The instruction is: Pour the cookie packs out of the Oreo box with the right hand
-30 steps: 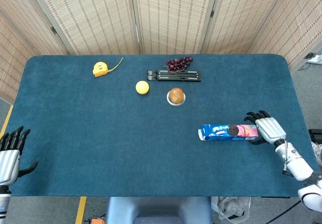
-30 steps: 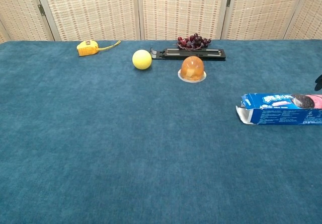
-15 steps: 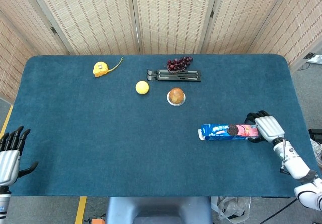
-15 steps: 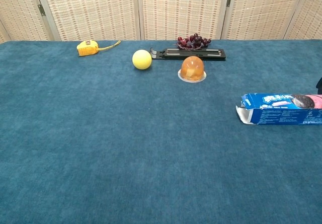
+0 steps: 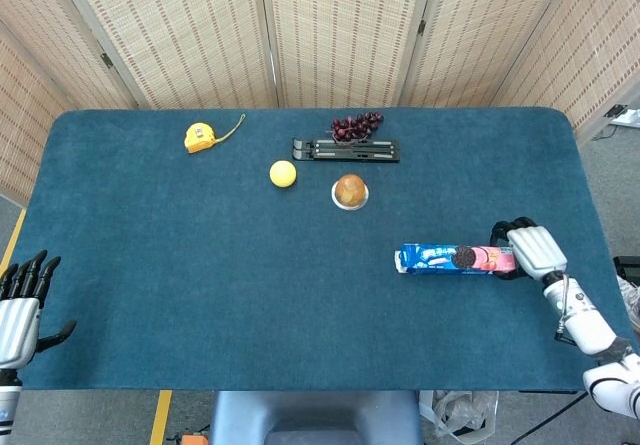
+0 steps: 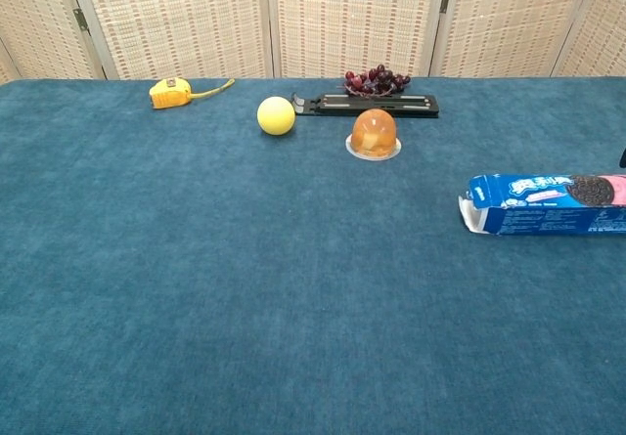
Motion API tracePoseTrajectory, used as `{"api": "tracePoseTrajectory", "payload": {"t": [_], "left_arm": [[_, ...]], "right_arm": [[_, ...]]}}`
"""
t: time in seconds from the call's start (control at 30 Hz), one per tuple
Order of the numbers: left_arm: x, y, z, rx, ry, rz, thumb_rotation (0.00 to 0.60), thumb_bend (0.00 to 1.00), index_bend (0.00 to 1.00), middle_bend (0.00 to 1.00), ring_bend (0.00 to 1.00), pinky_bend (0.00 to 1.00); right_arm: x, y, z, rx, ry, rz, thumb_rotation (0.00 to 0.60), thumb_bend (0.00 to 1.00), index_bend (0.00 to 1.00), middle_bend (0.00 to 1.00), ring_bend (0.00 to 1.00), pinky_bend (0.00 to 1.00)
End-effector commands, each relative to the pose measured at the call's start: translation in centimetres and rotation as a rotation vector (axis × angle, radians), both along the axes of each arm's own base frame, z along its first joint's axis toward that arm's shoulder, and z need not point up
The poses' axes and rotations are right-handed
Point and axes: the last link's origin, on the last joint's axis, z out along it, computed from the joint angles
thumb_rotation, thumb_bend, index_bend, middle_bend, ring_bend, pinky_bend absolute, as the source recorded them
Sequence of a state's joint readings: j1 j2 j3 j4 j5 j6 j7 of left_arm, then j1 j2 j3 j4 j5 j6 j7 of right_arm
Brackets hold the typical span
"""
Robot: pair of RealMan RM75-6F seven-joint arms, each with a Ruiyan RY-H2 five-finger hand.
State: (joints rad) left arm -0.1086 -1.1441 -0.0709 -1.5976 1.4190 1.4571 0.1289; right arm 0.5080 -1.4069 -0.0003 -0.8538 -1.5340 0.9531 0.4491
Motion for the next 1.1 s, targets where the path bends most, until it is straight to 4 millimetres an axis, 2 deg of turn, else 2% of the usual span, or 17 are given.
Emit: {"api": "tracePoseTrajectory", "payload": {"t": [0.03, 0.23, 0.37, 0.6, 0.8, 1.1], "left_arm": [[0.0, 0.0, 0.0, 0.001, 0.000, 0.000, 0.600, 0.23, 0.00, 0.00, 0.09, 0.02], [0.0, 0.0, -0.1, 0.001, 0.004, -0.001, 0.600, 0.23, 0.00, 0.00, 0.09, 0.02], [0.0, 0.1, -0.3, -0.003, 0.014, 0.000, 0.600, 0.23, 0.00, 0.00, 0.09, 0.02], [0.0, 0.4, -0.7, -0.008, 0.028, 0.012, 0.600, 0.23, 0.00, 0.00, 0.10, 0.02], [-0.1, 1.1, -1.2, -0.011, 0.047, 0.036, 0.600, 0.23, 0.00, 0.00, 0.10, 0.02], [-0.1, 1.5, -1.9, -0.018, 0.056, 0.062, 0.600, 0.23, 0.00, 0.01, 0.11, 0.02]], "right_arm": [[0.8, -0.3, 0.5, -0.007, 0.001, 0.027, 0.600, 0.22, 0.52, 0.31, 0.28, 0.17], [4.1, -1.3, 3.2, -0.020, 0.065, 0.109, 0.600, 0.22, 0.52, 0.31, 0.28, 0.17], [5.9, -1.6, 4.8, -0.040, 0.193, 0.175, 0.600, 0.22, 0.52, 0.31, 0.29, 0.17], [6.0, -0.8, 4.8, -0.035, 0.266, 0.281, 0.600, 0.22, 0.52, 0.31, 0.31, 0.21], [6.4, -0.9, 7.4, -0.052, 0.406, 0.380, 0.600, 0.22, 0.54, 0.32, 0.32, 0.21], [7.4, -2.0, 9.8, -0.098, 0.554, 0.498, 0.600, 0.22, 0.55, 0.33, 0.33, 0.21]]}}
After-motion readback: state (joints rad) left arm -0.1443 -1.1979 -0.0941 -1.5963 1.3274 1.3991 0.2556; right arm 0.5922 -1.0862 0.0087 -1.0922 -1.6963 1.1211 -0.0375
